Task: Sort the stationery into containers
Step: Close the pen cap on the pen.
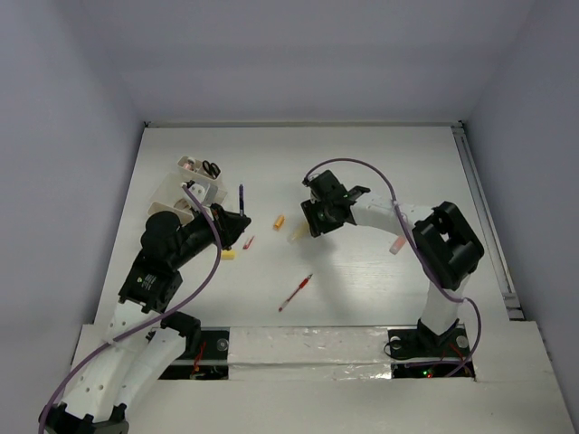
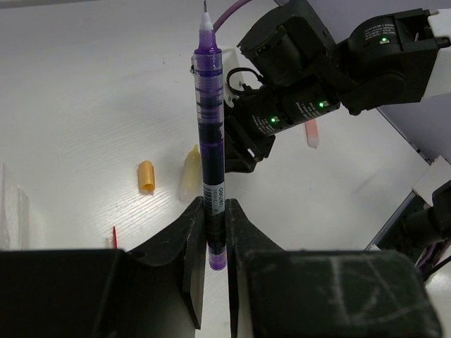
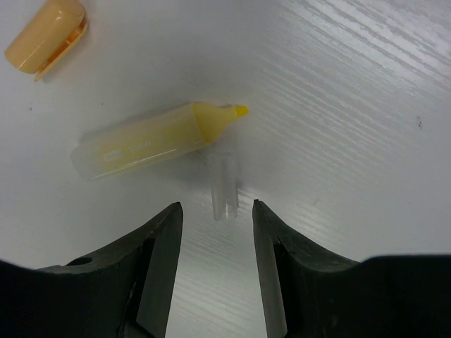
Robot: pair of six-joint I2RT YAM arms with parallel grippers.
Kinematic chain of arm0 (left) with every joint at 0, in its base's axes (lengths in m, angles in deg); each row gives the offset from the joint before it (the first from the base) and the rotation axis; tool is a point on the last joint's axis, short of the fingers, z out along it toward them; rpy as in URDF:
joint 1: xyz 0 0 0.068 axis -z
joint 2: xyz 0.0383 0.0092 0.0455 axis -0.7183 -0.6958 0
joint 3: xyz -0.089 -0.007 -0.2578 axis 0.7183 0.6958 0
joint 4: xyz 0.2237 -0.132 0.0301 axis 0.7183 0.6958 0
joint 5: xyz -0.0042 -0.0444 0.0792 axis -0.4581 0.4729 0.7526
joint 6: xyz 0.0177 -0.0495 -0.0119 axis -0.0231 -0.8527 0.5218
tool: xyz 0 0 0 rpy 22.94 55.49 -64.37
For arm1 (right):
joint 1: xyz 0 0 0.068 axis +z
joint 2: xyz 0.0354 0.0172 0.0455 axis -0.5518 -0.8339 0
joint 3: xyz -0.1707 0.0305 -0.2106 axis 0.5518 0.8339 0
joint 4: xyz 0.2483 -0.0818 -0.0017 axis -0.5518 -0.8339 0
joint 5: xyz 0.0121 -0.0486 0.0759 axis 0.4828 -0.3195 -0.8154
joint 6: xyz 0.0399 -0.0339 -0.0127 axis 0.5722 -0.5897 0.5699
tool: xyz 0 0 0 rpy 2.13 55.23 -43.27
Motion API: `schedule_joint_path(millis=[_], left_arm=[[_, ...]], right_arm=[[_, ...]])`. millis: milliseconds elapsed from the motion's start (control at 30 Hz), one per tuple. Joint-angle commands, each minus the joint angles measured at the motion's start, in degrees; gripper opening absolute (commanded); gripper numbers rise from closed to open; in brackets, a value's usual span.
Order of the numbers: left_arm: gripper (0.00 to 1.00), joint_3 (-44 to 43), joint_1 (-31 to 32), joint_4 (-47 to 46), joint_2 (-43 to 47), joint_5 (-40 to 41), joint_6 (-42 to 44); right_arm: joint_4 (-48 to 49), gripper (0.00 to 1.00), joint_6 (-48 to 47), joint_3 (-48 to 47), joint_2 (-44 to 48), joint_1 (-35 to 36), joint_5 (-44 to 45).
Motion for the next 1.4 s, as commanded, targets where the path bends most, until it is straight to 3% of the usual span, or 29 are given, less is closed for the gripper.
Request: schedule_joint_path(millis=[0, 433, 800, 900, 967, 1167, 1367], left_arm=[[0.0, -0.48, -0.4, -2.28, 0.4, -1.08, 0.82], [0.0, -0.48, -0.93, -2.37, 1.46, -1.35, 0.82], [0.0, -0.39, -0.93, -2.28, 1.64, -1.17, 0.82], [0.0, -0.4, -0.93, -2.28, 1.19, -1.08, 0.82], [0.0, -0.4, -0.93, -2.19, 1.02, -0.91, 0.73], [0.0, -0.31, -0.93, -2.28, 0.58, -0.99, 0.47], [0.0, -0.22, -0.93, -2.98, -0.39, -1.87, -0.06]], right_arm=[[-0.19, 0.5, -0.72, -3.44, -1.31, -0.24, 1.86], [0.43, 0.5, -2.3, -4.67, -5.97, 1.42, 6.61], [-2.21, 0.43, -2.65, -7.22, -9.22, 2.04, 10.75], [-2.21, 0.37, -2.91, -7.83, -9.92, 2.04, 10.13], [-2.74, 0.23, -2.82, -8.27, -10.36, 2.04, 9.95], [-1.95, 0.17, -1.68, -5.21, -7.12, 2.04, 9.25], [-0.37, 0.0, -0.72, -1.95, -1.41, 2.04, 6.96]])
